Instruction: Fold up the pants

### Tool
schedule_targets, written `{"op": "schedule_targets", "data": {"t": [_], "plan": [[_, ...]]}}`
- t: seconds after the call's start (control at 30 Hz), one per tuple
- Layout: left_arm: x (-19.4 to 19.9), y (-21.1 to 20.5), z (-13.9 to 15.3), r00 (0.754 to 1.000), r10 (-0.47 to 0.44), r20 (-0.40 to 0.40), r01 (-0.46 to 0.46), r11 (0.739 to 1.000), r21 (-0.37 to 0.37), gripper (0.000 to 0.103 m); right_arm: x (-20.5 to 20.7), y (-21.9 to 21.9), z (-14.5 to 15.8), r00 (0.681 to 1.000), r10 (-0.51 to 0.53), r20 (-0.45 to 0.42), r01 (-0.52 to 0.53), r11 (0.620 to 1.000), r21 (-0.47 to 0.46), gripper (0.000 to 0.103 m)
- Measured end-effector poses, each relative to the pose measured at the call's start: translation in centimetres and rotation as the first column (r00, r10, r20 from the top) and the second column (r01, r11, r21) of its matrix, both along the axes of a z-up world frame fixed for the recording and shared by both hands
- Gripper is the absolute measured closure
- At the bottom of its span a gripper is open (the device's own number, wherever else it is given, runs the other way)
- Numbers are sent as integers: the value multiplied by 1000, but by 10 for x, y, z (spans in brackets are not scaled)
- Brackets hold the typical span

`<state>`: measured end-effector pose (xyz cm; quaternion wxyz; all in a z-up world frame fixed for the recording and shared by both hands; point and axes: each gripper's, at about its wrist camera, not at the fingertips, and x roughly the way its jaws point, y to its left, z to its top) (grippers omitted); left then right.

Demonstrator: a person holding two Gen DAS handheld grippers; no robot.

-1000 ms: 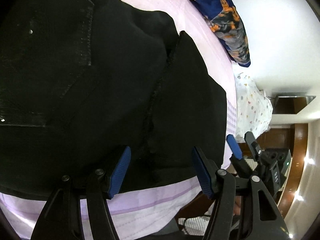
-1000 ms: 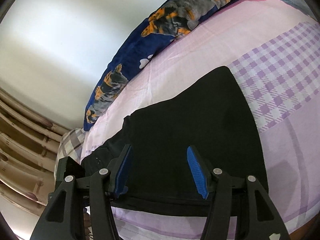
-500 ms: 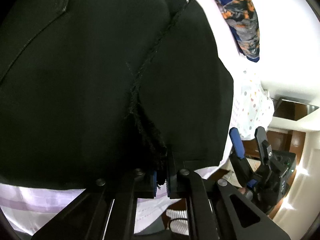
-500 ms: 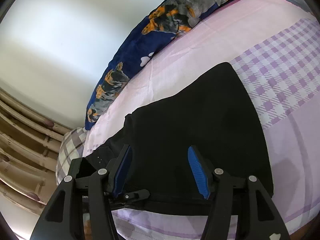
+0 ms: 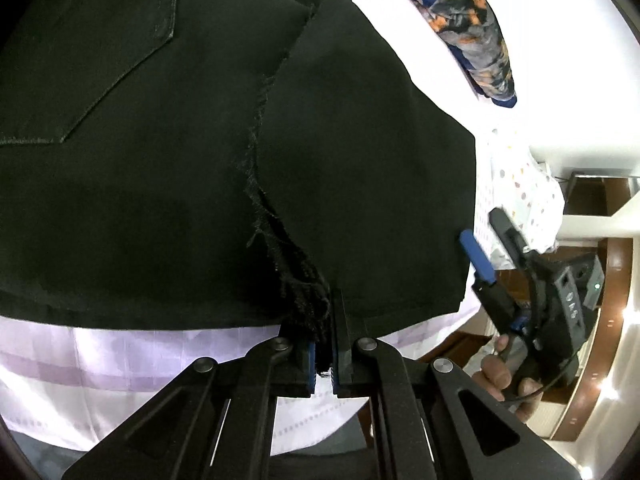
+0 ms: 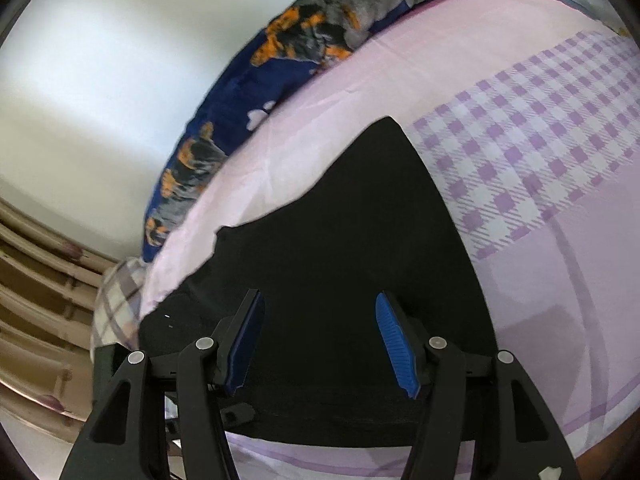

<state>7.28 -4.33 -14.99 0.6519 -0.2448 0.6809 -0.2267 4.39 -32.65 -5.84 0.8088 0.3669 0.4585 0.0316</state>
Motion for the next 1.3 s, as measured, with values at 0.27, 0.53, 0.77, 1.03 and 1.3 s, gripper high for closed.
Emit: {"op": "schedule_targets", "data": {"t": [0.27, 0.53, 0.77, 1.03, 1.3], "plan": [[3, -10, 30, 990, -64, 123, 50, 993, 110, 85, 3, -6, -18, 996, -5, -88, 6, 1000, 9, 47], [-2, -15, 69, 894, -167, 415, 37, 952, 302, 71, 43, -6, 15, 997, 81, 9, -76, 967, -244, 48], [-1, -41, 51, 865, -266, 425, 114, 930, 349, 66, 100, -20, 1, 994, 99, -51, -110, 927, -359, 56], [7, -45, 28, 886, -281, 368, 127, 912, 390, 66, 109, -31, -20, 989, 84, -119, -125, 910, -395, 56], [0, -53, 28, 855, -339, 392, 142, 881, 452, 66, 73, -16, -17, 987, 95, -130, -142, 893, -428, 57]]}}
